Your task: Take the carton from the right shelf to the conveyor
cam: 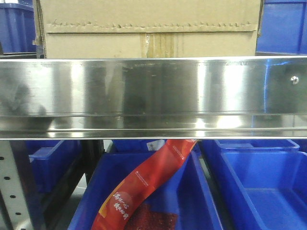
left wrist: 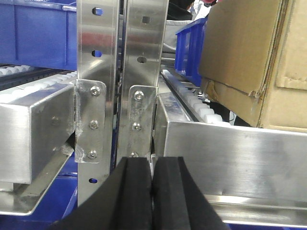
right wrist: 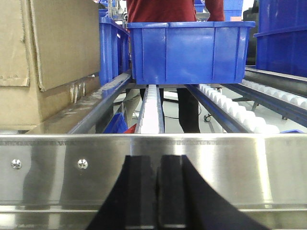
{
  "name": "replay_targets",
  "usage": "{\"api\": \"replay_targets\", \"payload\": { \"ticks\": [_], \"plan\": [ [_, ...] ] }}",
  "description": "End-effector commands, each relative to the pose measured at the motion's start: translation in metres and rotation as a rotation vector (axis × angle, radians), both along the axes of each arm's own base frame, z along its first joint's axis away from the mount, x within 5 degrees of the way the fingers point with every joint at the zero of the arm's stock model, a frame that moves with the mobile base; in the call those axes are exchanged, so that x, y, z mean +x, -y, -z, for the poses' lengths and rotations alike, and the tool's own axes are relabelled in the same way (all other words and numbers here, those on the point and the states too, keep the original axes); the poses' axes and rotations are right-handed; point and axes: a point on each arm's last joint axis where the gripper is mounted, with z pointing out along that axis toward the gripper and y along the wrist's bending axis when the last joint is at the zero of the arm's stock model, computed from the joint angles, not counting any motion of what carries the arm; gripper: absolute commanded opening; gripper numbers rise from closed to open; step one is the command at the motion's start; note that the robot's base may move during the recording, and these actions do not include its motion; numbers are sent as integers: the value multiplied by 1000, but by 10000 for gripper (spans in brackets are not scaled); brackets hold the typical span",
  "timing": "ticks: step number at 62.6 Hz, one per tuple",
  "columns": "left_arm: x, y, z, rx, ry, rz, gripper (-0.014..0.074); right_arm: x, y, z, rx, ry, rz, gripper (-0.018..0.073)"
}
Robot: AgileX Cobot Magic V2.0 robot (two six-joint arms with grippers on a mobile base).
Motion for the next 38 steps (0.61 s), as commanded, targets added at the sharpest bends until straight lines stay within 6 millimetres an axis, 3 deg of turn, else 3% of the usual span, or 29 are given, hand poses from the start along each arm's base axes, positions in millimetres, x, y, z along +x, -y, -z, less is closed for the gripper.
{"api": "replay_targets", "payload": {
  "ticks": [1, 38],
  "plan": [
    [0, 0, -2, -3, 20, 0, -6, 0, 0, -2, -17, 29, 7, -67],
    [-1, 0, -5, 2, 50, 1, -6, 0, 1, -4, -16, 52, 8, -67]
  ]
}}
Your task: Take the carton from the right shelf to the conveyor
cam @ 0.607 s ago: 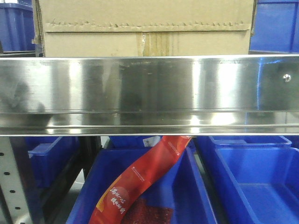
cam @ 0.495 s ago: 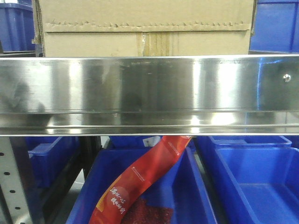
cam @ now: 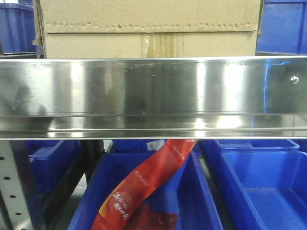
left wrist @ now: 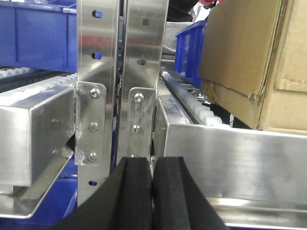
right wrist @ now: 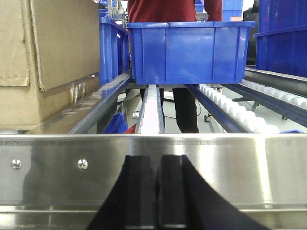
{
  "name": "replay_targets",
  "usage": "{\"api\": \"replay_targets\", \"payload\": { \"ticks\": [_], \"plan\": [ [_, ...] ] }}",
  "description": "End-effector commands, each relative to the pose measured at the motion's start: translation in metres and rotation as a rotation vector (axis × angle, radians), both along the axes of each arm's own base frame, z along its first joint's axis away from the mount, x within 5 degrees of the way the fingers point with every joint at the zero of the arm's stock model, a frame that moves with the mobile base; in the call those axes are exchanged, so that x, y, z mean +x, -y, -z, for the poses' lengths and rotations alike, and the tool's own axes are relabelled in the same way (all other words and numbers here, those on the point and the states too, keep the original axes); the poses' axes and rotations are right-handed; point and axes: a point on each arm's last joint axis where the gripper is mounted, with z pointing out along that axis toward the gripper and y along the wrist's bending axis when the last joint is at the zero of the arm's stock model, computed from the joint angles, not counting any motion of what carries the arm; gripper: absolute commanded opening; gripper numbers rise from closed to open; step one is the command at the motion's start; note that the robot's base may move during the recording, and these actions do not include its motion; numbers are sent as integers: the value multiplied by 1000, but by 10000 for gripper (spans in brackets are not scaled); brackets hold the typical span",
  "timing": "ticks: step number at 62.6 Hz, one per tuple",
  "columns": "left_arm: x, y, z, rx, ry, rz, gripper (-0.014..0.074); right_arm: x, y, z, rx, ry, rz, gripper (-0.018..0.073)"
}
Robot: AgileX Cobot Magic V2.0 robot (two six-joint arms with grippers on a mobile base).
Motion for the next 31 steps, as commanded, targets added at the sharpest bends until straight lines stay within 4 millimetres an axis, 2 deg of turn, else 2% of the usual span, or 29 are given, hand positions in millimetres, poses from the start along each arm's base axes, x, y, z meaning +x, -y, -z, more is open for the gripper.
{"api": "replay_targets", "payload": {
  "ticks": [1, 13, 21, 24, 31],
  "plan": [
    [-1, 0, -4, 1, 39, 1, -6, 0, 1, -5, -16, 57, 9, -67],
    [-1, 0, -8, 2, 83, 3, -6, -1, 1, -11, -14, 123, 13, -67],
    [-2, 1, -18, 7, 189, 7, -6, -2, 2, -17, 19, 195, 19, -67],
    [-3, 1, -22, 9, 206, 8, -6, -4, 2, -28, 20, 214, 17, -67],
    [-11, 0, -53, 41, 195, -1, 18, -16, 0, -67, 17, 196, 0, -67]
  ]
}}
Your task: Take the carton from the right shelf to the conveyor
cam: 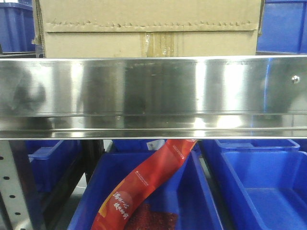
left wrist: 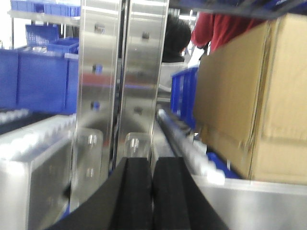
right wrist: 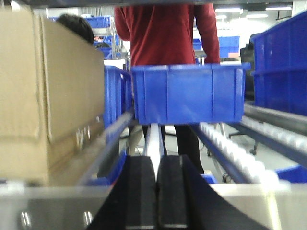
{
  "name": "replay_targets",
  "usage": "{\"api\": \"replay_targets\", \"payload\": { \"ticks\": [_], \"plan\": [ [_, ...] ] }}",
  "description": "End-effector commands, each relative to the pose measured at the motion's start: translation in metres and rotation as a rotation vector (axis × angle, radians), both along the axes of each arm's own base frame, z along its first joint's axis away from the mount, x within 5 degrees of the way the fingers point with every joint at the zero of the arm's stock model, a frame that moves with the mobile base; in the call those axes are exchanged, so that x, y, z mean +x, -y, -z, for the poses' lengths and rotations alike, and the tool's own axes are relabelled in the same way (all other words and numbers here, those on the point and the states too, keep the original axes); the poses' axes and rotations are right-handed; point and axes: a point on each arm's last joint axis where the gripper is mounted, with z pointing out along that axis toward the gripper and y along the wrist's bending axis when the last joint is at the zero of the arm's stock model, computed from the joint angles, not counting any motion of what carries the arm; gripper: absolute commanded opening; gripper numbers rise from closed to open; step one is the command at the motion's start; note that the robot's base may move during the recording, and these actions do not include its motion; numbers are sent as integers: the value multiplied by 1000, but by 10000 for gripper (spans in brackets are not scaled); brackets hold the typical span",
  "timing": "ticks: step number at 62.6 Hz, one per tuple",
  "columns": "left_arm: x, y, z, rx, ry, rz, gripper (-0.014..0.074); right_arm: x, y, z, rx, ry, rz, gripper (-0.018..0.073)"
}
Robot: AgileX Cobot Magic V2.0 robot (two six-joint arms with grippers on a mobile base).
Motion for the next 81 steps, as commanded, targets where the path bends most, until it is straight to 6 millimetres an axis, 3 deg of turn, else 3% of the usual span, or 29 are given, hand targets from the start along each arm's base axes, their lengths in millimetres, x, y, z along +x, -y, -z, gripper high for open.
{"api": "replay_targets", "payload": {
  "ticks": [1, 7, 11, 20, 25, 31, 44, 56, 69, 81],
  "plan": [
    [-8, 0, -29, 37, 31, -11, 27, -12, 0, -36, -4, 38, -5, -67],
    [-20, -2, -65, 90, 40, -42, 124, -24, -1, -68, -8, 24, -16, -61],
    [-23, -3, -88, 94, 15, -55, 223, -26, -2, -87, -11, 8, -24, -5],
    [-17, -5, -124, 89, -58, -68, 401, -18, -2, -113, -12, -12, -30, 283],
    [-9, -5, -136, 96, -61, -70, 452, -9, -2, -117, -16, -31, -27, 452],
    [-2, -5, -147, 93, -62, -66, 466, 4, -2, -115, -41, -92, -17, 580],
    [13, 4, -167, 131, -132, 66, 466, 15, -4, -129, -46, -157, -41, 558],
    [39, 32, -191, 198, -214, 332, 465, 27, -13, -153, -57, -178, -145, 558],
    [87, 79, -222, 247, -270, 506, 465, 63, -33, -183, -80, -249, -270, 558],
    [152, 108, -251, 205, -461, 461, 465, 108, -50, -224, -109, -403, -298, 558]
  ]
}}
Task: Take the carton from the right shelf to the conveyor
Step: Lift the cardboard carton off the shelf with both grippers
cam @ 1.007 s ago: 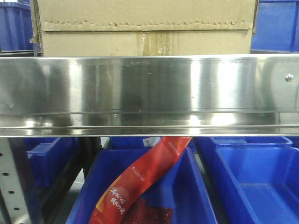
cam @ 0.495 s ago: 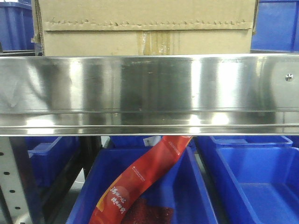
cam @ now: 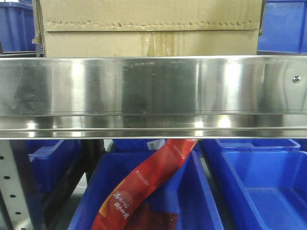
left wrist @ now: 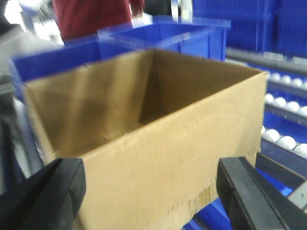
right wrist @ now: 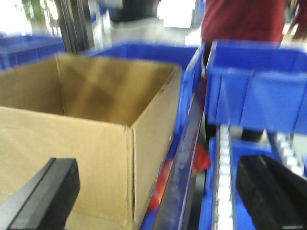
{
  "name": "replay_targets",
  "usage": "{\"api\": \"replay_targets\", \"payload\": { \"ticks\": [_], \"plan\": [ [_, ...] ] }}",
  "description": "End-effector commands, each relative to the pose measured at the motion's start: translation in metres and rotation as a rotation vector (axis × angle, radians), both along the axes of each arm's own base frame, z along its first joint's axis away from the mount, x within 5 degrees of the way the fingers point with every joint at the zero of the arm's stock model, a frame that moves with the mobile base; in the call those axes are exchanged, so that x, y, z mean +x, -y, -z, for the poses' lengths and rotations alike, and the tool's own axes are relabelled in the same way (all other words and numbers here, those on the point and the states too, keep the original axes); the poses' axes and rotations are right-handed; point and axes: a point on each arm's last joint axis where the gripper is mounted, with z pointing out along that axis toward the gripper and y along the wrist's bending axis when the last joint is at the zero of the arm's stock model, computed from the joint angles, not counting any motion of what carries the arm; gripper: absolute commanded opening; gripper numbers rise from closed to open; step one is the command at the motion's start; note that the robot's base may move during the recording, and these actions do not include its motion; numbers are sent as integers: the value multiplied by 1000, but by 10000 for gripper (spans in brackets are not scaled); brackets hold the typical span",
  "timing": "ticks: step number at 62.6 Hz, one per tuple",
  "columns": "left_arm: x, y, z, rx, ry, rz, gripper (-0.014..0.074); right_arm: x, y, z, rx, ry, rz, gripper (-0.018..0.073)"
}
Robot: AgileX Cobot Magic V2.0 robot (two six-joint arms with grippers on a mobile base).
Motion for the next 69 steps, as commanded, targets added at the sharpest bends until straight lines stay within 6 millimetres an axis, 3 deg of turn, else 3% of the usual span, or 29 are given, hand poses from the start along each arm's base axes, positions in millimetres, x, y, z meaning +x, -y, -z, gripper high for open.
{"api": "replay_targets", "payload": {
  "ticks": [1, 15, 30, 44, 55, 69],
  "plan": [
    [26, 8, -14, -21, -81, -59, 465, 20, -6, -20, -32, -47, -7, 558],
    [89, 6, -45, 9, -188, -284, 465, 78, -25, -64, -65, -218, -17, 558],
    [145, 0, -40, 0, -294, -418, 465, 145, -45, -76, -65, -288, -12, 558],
    [187, -2, -13, 16, -326, -454, 465, 199, -62, -50, -79, -339, -11, 558],
    [211, 0, 9, 26, -346, -461, 465, 237, -71, -14, -97, -406, -5, 558],
    [228, 5, 28, 45, -375, -462, 465, 260, -76, 15, -116, -474, 0, 558]
  ]
}}
